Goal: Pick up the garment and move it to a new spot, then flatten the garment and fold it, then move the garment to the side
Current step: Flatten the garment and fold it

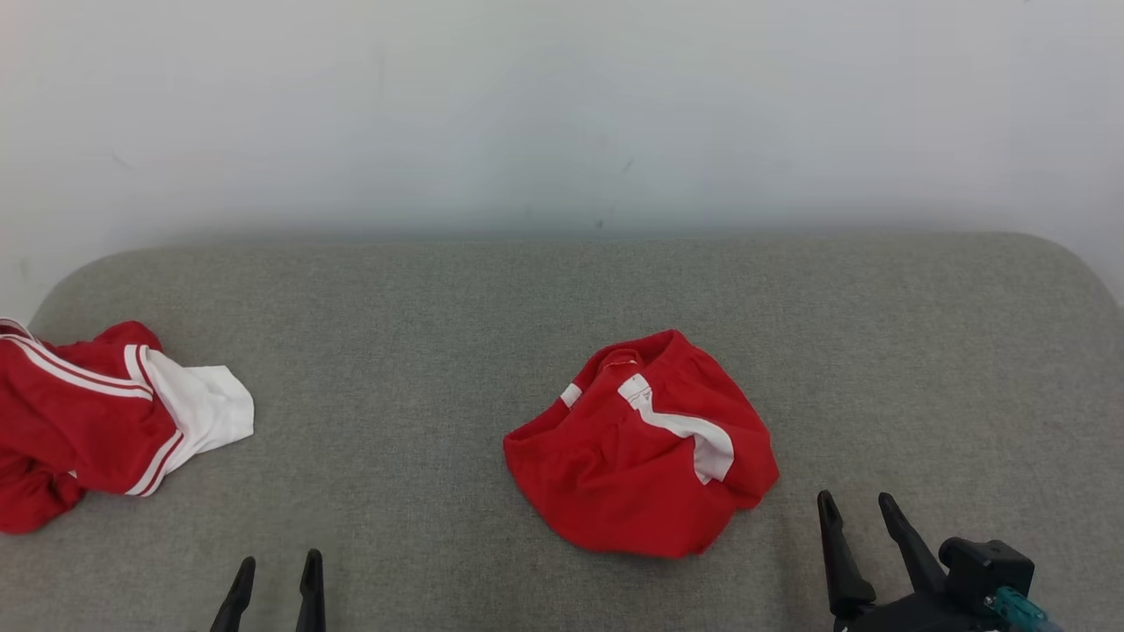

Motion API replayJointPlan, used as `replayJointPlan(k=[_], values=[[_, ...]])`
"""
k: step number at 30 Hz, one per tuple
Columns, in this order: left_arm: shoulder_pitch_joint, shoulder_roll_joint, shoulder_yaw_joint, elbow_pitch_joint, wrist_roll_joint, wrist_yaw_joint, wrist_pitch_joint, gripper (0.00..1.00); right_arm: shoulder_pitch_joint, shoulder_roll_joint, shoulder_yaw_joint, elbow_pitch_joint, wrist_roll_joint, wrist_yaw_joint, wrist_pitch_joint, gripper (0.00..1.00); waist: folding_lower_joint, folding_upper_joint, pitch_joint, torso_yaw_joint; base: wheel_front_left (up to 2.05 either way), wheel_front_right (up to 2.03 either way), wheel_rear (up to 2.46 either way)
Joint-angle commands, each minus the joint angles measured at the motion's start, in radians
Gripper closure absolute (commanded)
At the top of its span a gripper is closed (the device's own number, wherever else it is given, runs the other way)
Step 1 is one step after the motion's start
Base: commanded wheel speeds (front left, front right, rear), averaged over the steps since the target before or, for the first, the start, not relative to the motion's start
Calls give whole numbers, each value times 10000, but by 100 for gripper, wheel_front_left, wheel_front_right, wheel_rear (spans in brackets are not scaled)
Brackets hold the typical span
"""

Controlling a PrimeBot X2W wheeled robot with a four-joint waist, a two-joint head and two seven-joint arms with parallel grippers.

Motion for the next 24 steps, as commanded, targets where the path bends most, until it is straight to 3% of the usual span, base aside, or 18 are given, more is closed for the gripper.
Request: replayJointPlan(k=[1, 9, 19, 20, 24], values=[[-177, 49, -58, 12, 63, -5, 29, 0, -26, -7, 52, 32, 48, 9, -23, 0, -1, -1, 15, -97, 0, 0, 0], [-1059, 226, -542, 212, -186, -95, 1201, 0, -252, -8, 313, 85, 90, 11, 25, 0, -1, -1, 201, -1055, 0, 0, 0], [-3820, 271, -1417, 592, -262, -15, 3965, 0, -404, -7, 364, 142, 185, 9, -105, 0, -1, -1, 774, -2868, 0, 0, 0], [-4167, 304, -1606, 834, -213, 23, 4609, 0, -415, -5, 426, 148, 203, 11, -136, 0, -1, -1, 821, -3244, 0, 0, 0], [-4667, 434, -1915, 1007, -104, 3, 5376, 0, -481, -7, 427, 175, 259, 9, -201, 0, -1, -1, 912, -3733, 0, 0, 0]])
